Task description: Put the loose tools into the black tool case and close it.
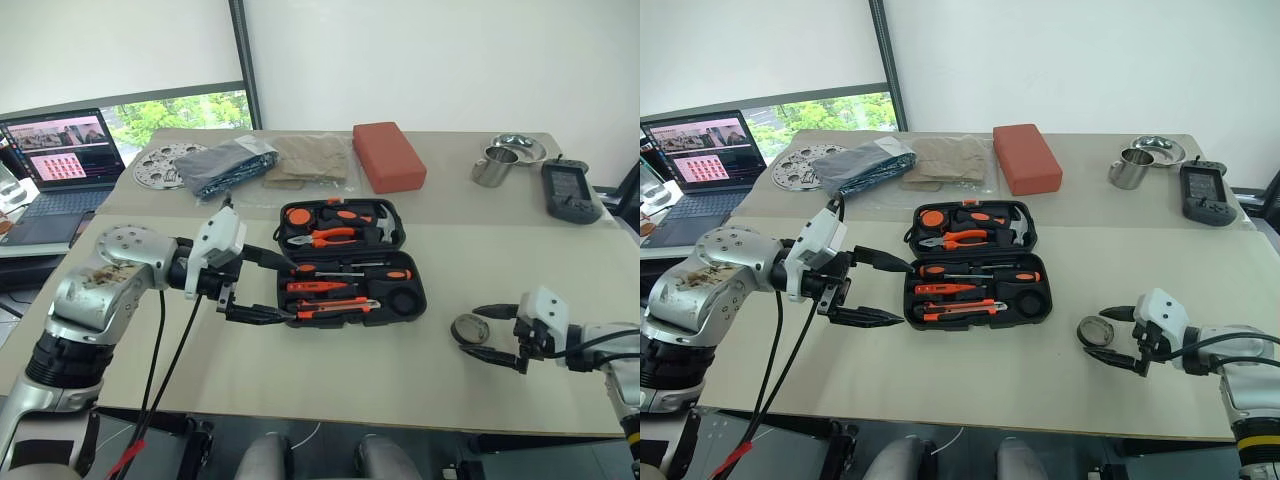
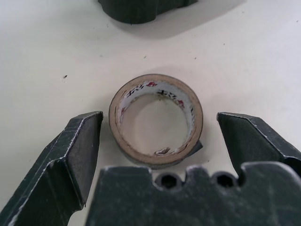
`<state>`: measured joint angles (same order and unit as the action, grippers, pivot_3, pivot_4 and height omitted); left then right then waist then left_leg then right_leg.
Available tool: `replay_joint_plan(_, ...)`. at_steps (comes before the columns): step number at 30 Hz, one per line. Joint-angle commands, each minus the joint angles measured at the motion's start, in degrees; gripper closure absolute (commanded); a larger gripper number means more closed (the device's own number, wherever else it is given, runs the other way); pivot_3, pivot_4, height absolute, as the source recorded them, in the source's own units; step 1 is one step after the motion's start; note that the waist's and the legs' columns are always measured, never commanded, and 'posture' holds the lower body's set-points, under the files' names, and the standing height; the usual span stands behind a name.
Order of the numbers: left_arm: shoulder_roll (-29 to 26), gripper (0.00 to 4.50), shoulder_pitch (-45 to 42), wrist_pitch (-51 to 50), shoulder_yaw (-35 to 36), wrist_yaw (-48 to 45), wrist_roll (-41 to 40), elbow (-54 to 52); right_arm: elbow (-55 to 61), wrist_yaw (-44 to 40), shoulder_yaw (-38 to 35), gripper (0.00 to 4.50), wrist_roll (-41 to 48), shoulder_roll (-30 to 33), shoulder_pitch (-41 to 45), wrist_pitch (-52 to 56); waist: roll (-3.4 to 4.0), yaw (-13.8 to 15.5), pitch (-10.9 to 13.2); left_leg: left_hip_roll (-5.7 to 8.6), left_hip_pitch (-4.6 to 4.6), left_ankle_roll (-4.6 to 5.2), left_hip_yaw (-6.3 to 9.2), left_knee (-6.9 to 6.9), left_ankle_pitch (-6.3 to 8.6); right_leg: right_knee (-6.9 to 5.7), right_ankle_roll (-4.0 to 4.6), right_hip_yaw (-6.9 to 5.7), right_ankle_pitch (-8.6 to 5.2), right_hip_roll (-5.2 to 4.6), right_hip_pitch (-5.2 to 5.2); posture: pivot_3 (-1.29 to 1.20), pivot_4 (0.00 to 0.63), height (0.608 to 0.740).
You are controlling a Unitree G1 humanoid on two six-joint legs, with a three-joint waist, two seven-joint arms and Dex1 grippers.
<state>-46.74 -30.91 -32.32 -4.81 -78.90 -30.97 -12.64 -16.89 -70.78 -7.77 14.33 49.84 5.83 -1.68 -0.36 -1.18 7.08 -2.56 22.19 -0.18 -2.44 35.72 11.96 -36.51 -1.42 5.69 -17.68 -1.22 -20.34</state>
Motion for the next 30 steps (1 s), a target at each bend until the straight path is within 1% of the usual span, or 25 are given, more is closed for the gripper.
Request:
replay_joint_plan(1, -0.72, 0.04, -0.23, 1.14, 1.06, -0.17, -0.31, -0.81, 0.72, 0.02, -1.23, 0.25, 1.07, 0.37, 0.95, -0.79, 0.00, 0.01, 0.00, 0.00, 0.00, 0.00, 0.00, 0.00, 0.00, 0.00, 0.00, 0.00, 0.00, 0.00, 0.00, 0.00, 0.150, 0.740)
replay_joint_plan(2, -0.70, 0.00, -0.26, 1.18, 1.05, -0.14, -0.27, -0.78, 0.73, 0.01, -1.26, 0.51, 1.12, 0.33, 1.04, -0.90, 0.00, 0.00, 0.00, 0.00, 0.00, 0.00, 0.00, 0.00, 0.00, 0.00, 0.00, 0.00, 0.00, 0.00, 0.00, 0.00, 0.150, 0.740)
replay_joint_plan(3, -0.68, 0.00, -0.26, 1.20, 1.09, -0.14, -0.29, -0.75, 0.84, -0.08, -1.16, 0.59, 1.11, 0.44, 1.05, -0.60, 0.00, -0.01, 0.00, 0.00, 0.00, 0.00, 0.00, 0.00, 0.00, 0.00, 0.00, 0.00, 0.00, 0.00, 0.00, 0.00, 0.150, 0.740)
replay_joint_plan(14, -0.65, 0.00, 0.28, 1.86, 0.87, -0.06, -0.02, -0.54, 1.97, -0.30, -1.27, 0.59, 1.70, 0.77, 0.86, 0.50, 0.01, -0.03, 0.00, 0.00, 0.00, 0.00, 0.00, 0.00, 0.00, -0.01, 0.00, 0.00, 0.00, 0.00, 0.00, 0.00, 0.150, 0.740)
replay_joint_plan(16, -0.68, 0.00, 0.32, 1.91, 0.87, -0.03, -0.04, -0.53, 2.24, -0.37, -1.22, 1.10, 1.74, 0.82, 0.87, 0.81, 0.01, -0.02, 0.00, 0.00, -0.01, 0.00, 0.00, 0.00, 0.00, -0.01, 0.00, 0.00, 0.00, 0.00, 0.00, 0.00, 0.150, 0.740)
replay_joint_plan(30, -0.55, 0.00, 0.73, 2.19, 0.56, 0.23, 0.35, -0.83, 3.16, -0.46, -1.05, 1.10, 1.47, 1.30, 1.64, 1.97, 0.01, 0.01, 0.00, 0.00, 0.00, 0.00, 0.00, 0.00, 0.00, -0.01, 0.01, 0.00, 0.00, 0.00, 0.00, 0.00, 0.150, 0.740)
